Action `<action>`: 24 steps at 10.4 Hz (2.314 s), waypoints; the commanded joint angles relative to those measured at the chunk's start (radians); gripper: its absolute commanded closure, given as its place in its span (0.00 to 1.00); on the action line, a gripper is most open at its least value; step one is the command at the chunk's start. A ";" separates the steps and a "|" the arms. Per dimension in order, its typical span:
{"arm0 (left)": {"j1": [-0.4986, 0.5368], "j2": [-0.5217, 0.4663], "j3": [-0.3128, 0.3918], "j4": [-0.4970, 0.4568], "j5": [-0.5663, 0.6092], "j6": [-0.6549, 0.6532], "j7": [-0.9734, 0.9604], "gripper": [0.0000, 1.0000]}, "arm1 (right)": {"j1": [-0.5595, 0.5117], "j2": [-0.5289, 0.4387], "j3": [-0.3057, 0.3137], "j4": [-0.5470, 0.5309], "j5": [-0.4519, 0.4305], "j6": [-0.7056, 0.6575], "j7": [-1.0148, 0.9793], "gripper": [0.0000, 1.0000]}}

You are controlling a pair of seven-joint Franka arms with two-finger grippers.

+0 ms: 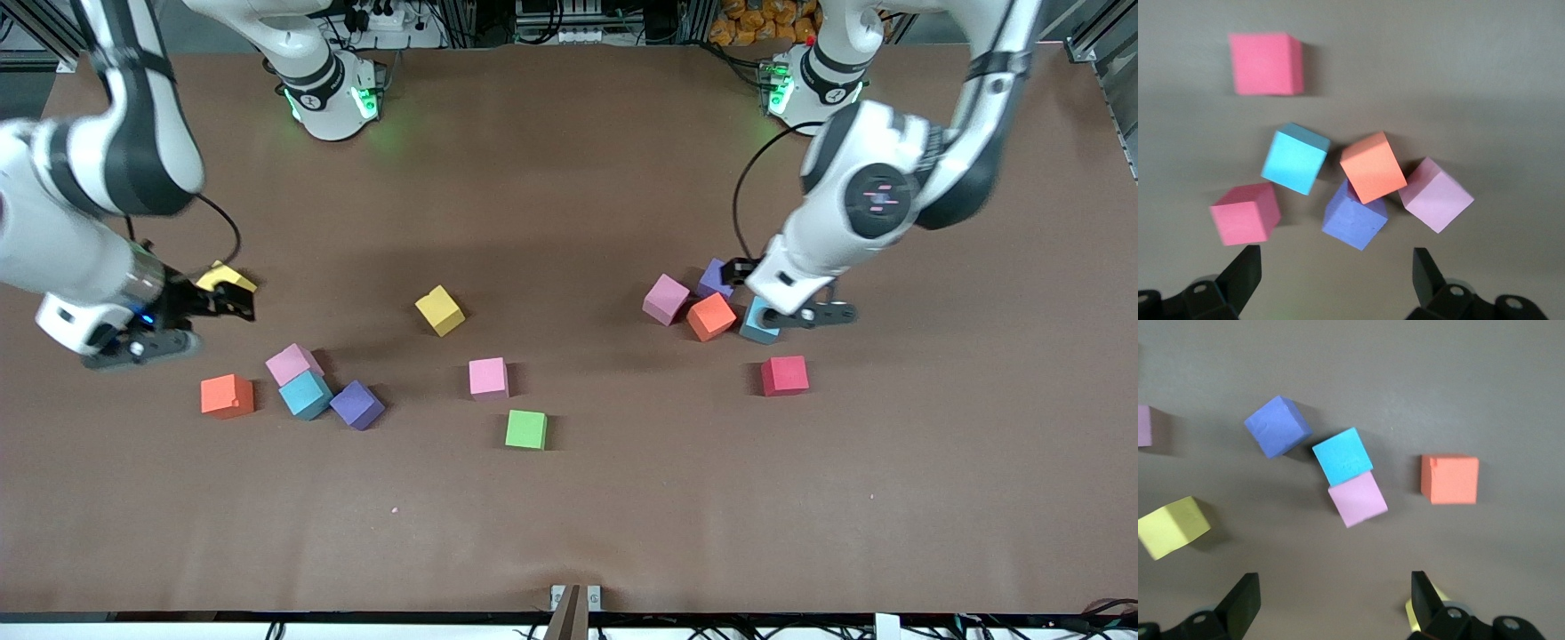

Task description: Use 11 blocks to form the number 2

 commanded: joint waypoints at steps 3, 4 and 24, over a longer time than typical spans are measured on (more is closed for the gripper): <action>0.002 -0.044 -0.079 -0.251 0.062 0.227 0.111 0.00 | -0.021 0.092 -0.001 -0.141 0.010 0.281 -0.232 0.00; 0.002 -0.040 -0.093 -0.296 0.103 0.273 0.111 0.00 | -0.026 0.116 -0.003 -0.163 0.010 0.356 -0.303 0.00; 0.007 0.067 -0.192 -0.277 0.208 0.276 -0.064 0.62 | -0.069 0.308 0.042 -0.188 0.062 0.542 -0.557 0.00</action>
